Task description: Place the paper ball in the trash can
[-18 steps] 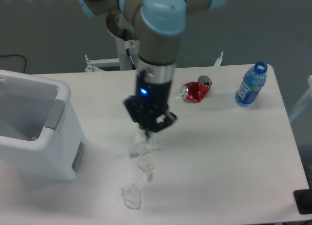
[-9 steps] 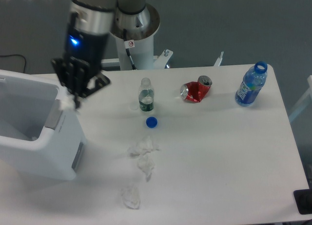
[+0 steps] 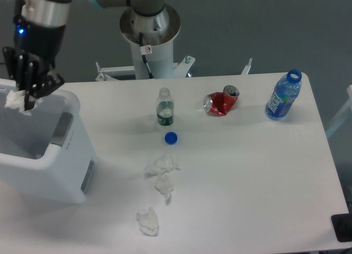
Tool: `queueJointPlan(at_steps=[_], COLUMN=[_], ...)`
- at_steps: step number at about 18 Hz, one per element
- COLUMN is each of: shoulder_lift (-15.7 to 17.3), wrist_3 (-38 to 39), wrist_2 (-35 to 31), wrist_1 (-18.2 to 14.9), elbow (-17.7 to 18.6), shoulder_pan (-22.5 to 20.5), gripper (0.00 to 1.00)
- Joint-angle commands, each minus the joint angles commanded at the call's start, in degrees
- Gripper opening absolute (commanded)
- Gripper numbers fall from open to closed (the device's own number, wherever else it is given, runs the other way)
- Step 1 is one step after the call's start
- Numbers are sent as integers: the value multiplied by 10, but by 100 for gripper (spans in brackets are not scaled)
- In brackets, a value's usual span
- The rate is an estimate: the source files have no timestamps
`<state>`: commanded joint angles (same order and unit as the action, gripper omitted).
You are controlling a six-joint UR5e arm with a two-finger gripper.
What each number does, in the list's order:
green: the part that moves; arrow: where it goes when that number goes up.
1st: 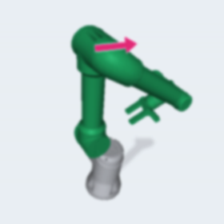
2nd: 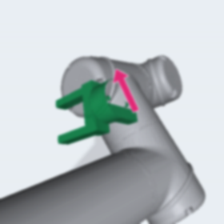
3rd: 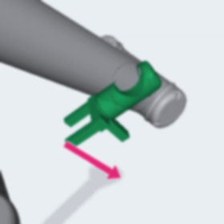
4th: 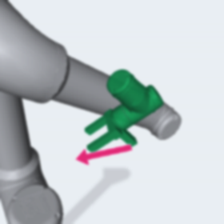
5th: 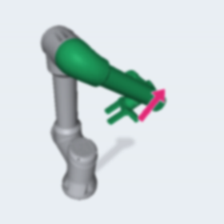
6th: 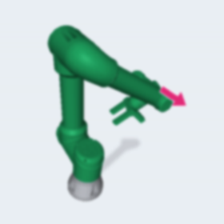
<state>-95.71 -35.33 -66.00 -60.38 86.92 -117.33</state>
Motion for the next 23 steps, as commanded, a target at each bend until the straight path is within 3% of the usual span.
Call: queueJointPlan(at_steps=[15,19,23], shoulder_lift=[-4,-4,-4], wrist_3=[6,-1,-39], wrist_2=[-4,-131,-139], wrist_1=[-1,10,2], elbow=[-3,-6,-6], shoulder_pan=[2,-2,-63], gripper=[100,100,100])
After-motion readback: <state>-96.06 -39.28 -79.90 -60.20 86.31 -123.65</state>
